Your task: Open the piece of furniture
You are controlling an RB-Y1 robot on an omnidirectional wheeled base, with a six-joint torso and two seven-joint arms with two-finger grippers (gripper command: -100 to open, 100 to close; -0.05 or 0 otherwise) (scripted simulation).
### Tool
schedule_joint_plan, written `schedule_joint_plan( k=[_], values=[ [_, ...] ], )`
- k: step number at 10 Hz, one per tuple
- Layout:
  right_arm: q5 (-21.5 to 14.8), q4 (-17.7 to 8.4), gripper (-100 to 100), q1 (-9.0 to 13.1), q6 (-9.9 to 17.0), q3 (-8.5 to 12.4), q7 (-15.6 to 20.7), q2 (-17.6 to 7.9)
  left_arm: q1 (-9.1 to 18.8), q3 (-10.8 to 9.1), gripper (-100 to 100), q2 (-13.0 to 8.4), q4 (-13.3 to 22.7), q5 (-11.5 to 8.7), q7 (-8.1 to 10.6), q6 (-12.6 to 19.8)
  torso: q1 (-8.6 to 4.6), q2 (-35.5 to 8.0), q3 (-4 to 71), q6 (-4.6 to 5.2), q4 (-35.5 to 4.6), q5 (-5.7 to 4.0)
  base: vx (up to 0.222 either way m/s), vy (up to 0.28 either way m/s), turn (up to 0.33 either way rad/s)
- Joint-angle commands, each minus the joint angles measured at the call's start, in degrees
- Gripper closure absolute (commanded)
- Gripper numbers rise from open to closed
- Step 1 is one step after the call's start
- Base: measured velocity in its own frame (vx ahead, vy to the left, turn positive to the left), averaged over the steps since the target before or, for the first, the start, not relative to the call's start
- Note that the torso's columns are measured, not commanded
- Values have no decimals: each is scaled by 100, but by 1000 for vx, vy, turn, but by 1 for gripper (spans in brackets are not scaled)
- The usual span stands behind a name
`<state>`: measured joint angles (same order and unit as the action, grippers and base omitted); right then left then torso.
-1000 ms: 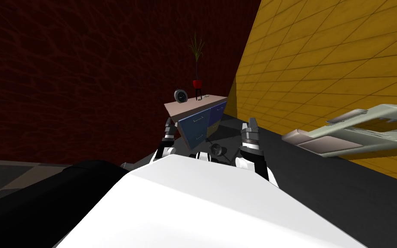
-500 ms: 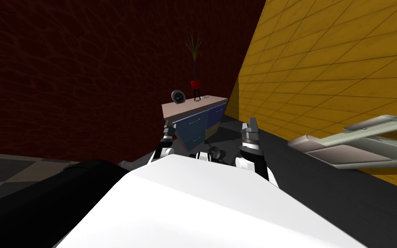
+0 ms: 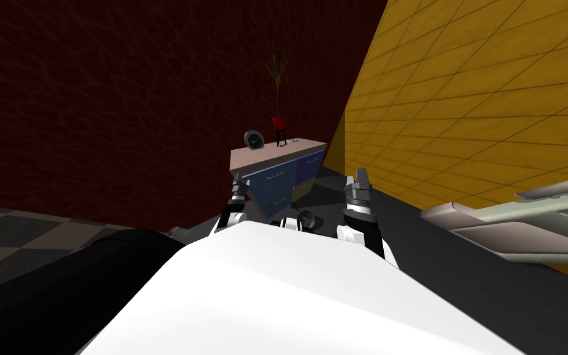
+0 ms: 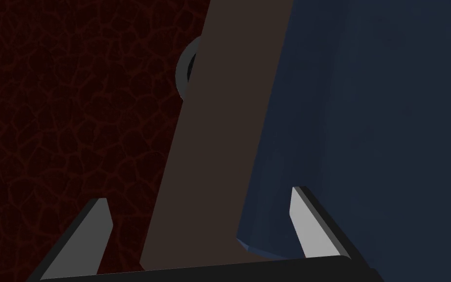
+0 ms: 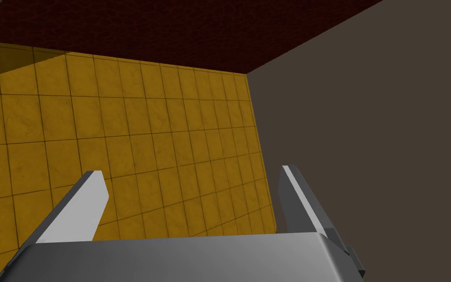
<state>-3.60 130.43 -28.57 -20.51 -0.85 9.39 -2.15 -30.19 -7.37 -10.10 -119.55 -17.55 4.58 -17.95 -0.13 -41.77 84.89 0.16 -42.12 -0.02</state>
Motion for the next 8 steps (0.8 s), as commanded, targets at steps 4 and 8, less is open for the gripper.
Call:
schedule_joint_plan(
  k=[4, 8],
  values=[
    [0, 0, 0, 0, 0, -1, 0, 0, -80, -268, -100, 84, 312, -324, 164, 128, 14, -11, -8, 4, -3, 6, 129, -187, 98],
    [0, 0, 0, 0, 0, 0, 0, 0, -149, -463, -100, 215, 514, -553, 284, 203, 3, -49, -32, -14, -16, 0, 93, -164, 97]
  ],
)
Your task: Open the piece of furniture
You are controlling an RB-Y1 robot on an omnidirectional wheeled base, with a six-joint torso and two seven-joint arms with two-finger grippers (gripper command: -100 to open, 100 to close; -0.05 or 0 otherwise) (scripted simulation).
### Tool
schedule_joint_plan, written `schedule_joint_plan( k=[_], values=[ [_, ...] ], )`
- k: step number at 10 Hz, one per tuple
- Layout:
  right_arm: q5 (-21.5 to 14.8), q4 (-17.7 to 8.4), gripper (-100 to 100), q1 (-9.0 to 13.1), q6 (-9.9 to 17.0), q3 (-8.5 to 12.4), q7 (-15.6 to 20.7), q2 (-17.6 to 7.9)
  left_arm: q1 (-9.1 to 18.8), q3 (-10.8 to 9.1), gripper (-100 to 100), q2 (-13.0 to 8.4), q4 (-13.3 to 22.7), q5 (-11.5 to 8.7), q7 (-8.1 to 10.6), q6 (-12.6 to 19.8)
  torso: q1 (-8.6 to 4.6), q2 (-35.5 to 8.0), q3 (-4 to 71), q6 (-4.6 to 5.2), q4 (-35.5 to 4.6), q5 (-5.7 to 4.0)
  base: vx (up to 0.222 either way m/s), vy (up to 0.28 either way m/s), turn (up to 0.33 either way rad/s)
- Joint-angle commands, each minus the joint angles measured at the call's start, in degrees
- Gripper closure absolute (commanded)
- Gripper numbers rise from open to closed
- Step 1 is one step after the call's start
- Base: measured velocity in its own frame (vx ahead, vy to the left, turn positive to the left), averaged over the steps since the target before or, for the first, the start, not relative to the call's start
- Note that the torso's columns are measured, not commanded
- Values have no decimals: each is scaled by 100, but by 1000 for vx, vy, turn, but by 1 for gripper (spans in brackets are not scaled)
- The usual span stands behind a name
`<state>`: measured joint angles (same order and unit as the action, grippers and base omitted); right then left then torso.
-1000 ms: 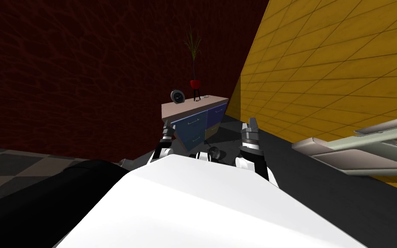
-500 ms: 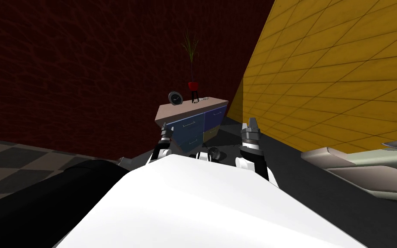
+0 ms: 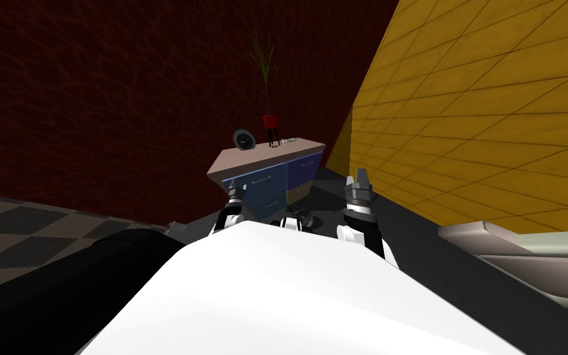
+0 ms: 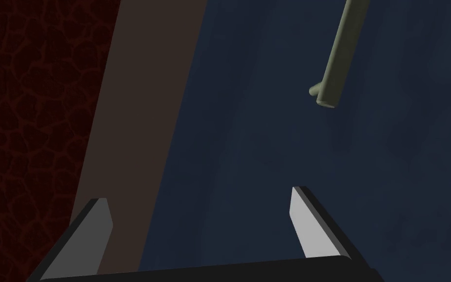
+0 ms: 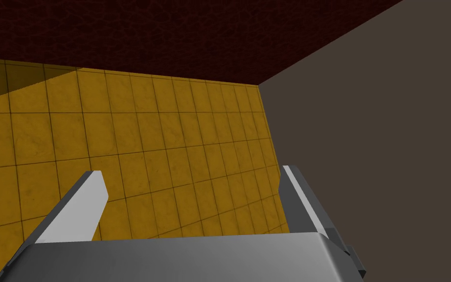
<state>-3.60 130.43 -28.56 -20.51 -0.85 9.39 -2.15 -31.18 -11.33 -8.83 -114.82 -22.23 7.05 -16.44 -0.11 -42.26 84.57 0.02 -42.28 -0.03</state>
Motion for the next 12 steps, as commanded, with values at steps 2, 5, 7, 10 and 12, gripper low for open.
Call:
schedule_joint_plan(
  k=[2, 5, 7, 10, 12],
  values=[
    [0, 0, 0, 0, 0, 1, 0, -1, -81, -156, -100, 200, 136, -189, 93, 88, 24, -4, -2, -1, -1, 6, 87, -128, 104],
    [0, 0, 0, 1, 0, 1, 0, -1, -109, -235, -100, 364, 219, -282, 141, 119, 25, -21, -12, 0, -6, 7, 41, -90, 52],
    [0, 0, 0, 0, 0, 1, 0, -1, -132, -300, -100, 596, 286, -357, 181, 144, -4, 11, 8, -2, 4, -2, 84, -141, 61],
    [0, 0, 0, 1, 0, 1, 0, -1, -152, -359, -100, 992, 349, -426, 218, 167, 26, -11, -4, -3, -2, 5, 60, -108, 45],
    [0, 0, 0, 1, 0, 2, 0, -2, -175, -358, -100, 987, 356, -435, 237, 150, 34, -18, -11, -1, -5, 9, 9, -22, 3]
  ],
)
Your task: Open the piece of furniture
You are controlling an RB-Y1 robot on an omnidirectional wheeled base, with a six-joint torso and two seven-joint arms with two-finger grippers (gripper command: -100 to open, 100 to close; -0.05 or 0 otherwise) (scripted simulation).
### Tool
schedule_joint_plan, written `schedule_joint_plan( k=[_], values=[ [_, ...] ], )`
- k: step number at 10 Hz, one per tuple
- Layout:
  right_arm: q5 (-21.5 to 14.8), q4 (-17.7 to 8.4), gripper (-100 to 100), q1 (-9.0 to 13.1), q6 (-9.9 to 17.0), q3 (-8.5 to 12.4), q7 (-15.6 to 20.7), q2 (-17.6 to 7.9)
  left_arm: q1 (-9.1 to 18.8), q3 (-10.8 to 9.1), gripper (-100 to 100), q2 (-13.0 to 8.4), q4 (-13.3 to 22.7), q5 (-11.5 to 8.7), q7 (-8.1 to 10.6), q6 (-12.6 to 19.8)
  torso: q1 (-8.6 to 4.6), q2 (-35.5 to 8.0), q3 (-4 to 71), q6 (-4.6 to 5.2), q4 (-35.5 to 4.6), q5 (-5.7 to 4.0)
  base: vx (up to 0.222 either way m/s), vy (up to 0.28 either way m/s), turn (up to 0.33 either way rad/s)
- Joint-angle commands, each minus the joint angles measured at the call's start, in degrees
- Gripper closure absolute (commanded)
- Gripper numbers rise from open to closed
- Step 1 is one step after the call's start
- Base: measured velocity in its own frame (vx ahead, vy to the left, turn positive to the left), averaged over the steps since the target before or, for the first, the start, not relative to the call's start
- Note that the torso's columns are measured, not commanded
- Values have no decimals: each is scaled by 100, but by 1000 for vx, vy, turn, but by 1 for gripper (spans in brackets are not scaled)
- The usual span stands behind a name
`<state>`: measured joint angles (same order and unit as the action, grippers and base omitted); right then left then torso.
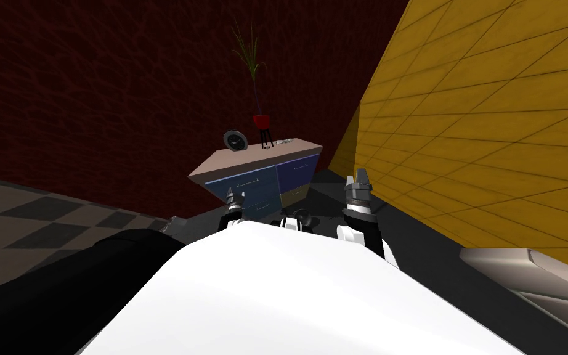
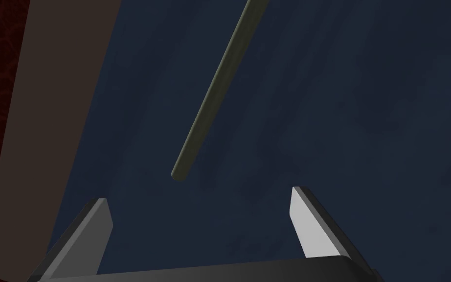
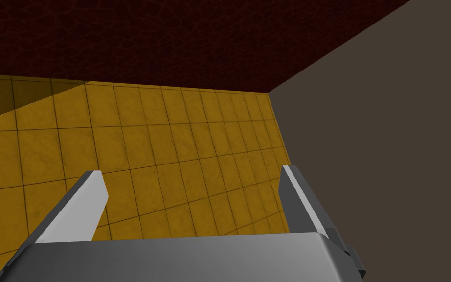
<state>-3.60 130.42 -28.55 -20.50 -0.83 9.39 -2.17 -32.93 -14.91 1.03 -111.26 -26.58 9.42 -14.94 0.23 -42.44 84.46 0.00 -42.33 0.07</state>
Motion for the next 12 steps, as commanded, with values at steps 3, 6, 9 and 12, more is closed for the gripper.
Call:
schedule_joint_plan(
  k=[3, 6, 9, 12],
  values=[
    [0, 0, 0, 0, 0, 1, 0, 0, -50, -27, 100, 12, -109, -24, -3, 63, -20, 22, 16, -1, 8, -5, 31, 16, -17],
    [0, 0, 0, 2, 0, -1, 0, 1, -167, 11, 100, 10, -235, -44, 8, 70, -45, -18, -11, 0, -5, -14, -112, -82, 8],
    [0, 0, 0, 2, 0, -2, 0, 2, -222, 31, 100, 17, -296, -51, 8, 74, -26, 17, 10, 0, 5, -8, -134, -117, 7],
    [0, 0, 0, -1, 0, 1, 0, -1, -227, 27, -100, -565, -296, -53, 7, 93, 2, 48, 31, -1, 14, 1, 6, 4, 0]
  ],
)
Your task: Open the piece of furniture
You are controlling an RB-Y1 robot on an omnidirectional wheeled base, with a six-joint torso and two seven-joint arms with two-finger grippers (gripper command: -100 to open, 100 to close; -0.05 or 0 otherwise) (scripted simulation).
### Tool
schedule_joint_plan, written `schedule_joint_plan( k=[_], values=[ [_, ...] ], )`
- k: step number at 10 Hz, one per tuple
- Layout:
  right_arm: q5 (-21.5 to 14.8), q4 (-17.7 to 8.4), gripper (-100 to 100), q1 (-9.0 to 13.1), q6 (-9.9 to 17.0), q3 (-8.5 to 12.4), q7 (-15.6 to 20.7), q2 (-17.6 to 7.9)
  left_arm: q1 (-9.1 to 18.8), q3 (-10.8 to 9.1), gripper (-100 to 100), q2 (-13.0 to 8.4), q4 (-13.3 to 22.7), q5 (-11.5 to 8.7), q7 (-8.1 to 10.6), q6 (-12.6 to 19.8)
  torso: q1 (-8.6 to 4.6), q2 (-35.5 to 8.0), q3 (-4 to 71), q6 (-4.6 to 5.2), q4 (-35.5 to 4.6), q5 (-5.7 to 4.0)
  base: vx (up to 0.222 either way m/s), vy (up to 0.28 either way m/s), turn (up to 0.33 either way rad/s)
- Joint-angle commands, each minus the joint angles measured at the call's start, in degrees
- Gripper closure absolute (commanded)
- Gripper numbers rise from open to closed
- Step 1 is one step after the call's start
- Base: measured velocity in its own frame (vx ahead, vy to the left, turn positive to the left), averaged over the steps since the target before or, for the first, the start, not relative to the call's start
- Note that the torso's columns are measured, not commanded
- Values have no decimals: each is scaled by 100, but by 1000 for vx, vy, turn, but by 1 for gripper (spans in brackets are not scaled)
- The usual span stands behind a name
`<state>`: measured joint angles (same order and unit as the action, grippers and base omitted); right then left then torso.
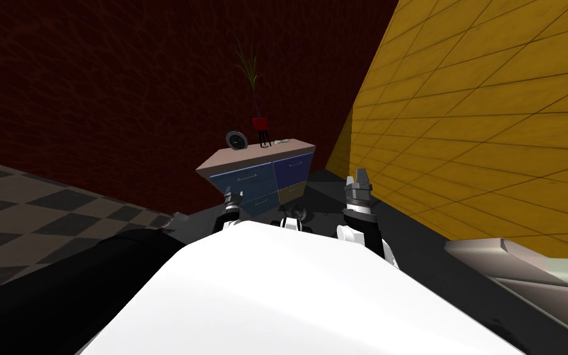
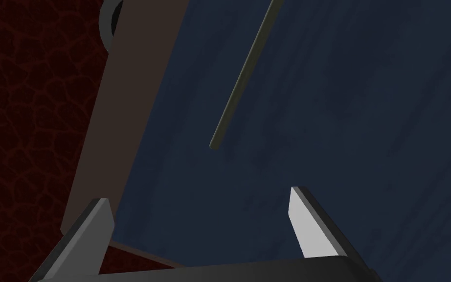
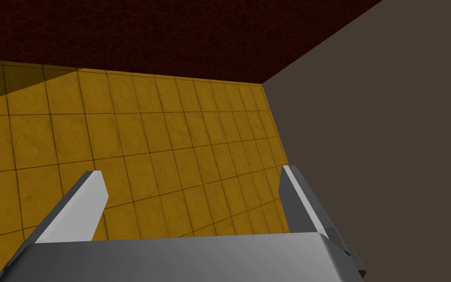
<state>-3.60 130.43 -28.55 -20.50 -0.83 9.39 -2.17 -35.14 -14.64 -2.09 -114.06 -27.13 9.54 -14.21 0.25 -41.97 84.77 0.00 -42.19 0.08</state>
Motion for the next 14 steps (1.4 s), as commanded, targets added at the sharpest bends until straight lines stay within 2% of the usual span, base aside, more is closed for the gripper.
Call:
schedule_joint_plan(
  k=[1, 4, 5, 6, 7, 8, 14],
  values=[
    [0, 0, 0, 0, 0, 0, 0, 0, -6, -2, -100, -383, -15, 1, -6, 28, -14, -16, -11, 0, -5, -4, 24, 20, 0],
    [0, 0, 0, 0, 0, 0, 0, 0, -12, -17, -100, -709, -19, -5, -7, 73, -30, -35, -23, 0, -11, -9, 35, 14, 0],
    [0, 0, 0, 0, 0, 0, 0, 0, -42, -55, -100, -557, -91, -33, -5, 151, -26, -30, -20, 0, -9, -8, 108, 39, -1],
    [0, 0, 0, -1, 0, 0, 0, 0, -55, -72, -100, -573, -123, -45, -3, 188, -18, -12, -10, 0, -5, -6, 145, 68, 0],
    [0, 0, 0, -1, 0, 1, 0, -1, -74, -96, -100, -725, -166, -63, -2, 242, -11, -7, -5, 0, -2, -4, 140, 91, -2],
    [0, 0, 0, -2, 0, 1, 0, -1, -106, -127, -100, -490, -252, -91, 3, 292, -9, -18, -11, 0, -5, -3, 149, 76, -4],
    [0, 0, 0, 1, 0, -1, 0, 1, -130, -148, -100, 343, -320, -112, 7, 324, -28, -38, -24, 0, -11, -8, 32, 18, 0]
  ],
)
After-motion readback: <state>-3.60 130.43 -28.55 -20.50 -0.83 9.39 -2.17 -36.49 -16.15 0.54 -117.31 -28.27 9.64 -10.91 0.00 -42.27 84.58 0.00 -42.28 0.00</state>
